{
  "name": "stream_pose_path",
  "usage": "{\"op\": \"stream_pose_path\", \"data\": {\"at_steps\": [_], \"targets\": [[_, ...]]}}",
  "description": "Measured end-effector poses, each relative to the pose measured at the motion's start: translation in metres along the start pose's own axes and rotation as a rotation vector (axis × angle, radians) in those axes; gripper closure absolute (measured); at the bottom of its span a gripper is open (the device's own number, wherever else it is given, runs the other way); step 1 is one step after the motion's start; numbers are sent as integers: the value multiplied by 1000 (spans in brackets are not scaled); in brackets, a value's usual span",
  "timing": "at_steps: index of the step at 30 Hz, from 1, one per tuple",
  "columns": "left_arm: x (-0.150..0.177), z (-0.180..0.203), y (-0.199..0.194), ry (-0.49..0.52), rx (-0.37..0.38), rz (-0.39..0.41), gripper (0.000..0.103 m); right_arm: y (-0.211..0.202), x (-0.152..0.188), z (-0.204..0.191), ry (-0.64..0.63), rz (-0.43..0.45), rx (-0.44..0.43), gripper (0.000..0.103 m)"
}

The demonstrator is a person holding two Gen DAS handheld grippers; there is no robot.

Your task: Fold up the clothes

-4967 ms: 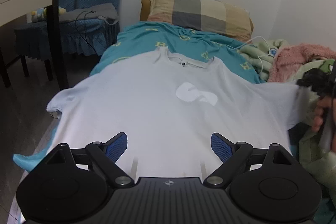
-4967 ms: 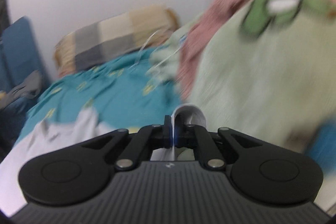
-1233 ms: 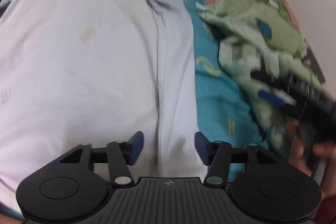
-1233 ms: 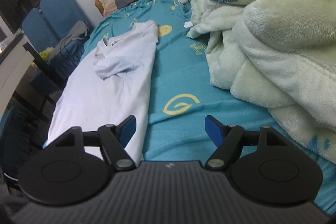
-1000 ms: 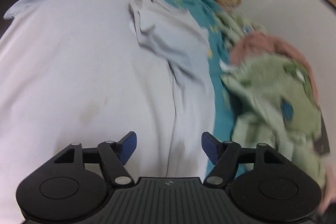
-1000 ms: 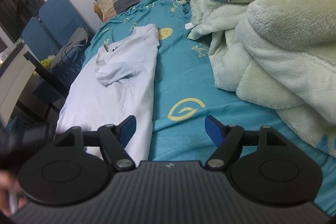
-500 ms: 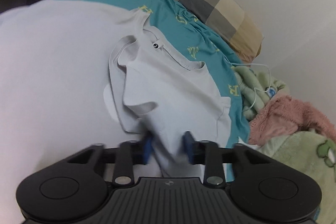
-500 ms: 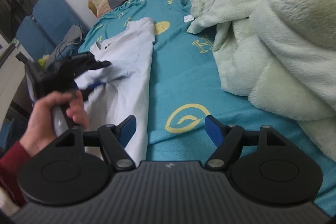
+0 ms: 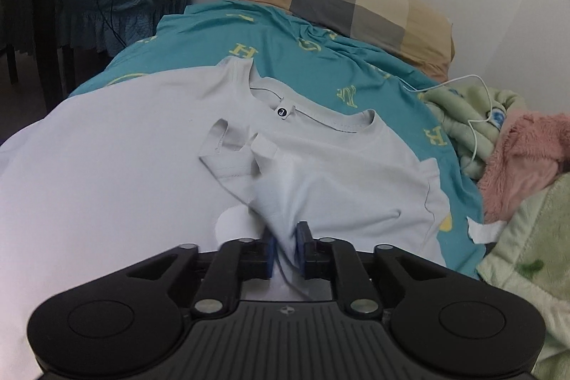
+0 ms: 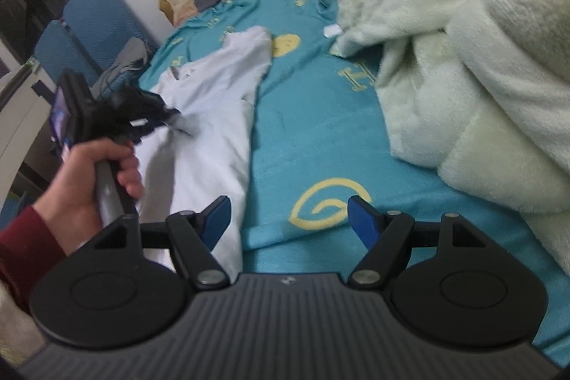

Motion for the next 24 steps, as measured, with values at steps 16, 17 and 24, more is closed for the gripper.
{"op": "stream_pose_path", "data": {"at_steps": [16,17,24], "targets": [[74,11,-239,358,-17,103,22,-50,-2,-49,-174,189,-73,29],[84,12,-254,376,-17,108,20,-55,0,-52,-177,194,-75,29],[134,15,-320,384,15,143,5,-80,22,-72,-227,219,-94,29]]}}
Point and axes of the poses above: each gripper's, at about its wrist camera, not at the fingertips, and y roughly the way its jaws point, z to its right, x to its underside, the point moved 9 cm from there along y, roughly the way its jaws point, and after that the axes turned 3 degrees about -z, right-handed, at the moved point
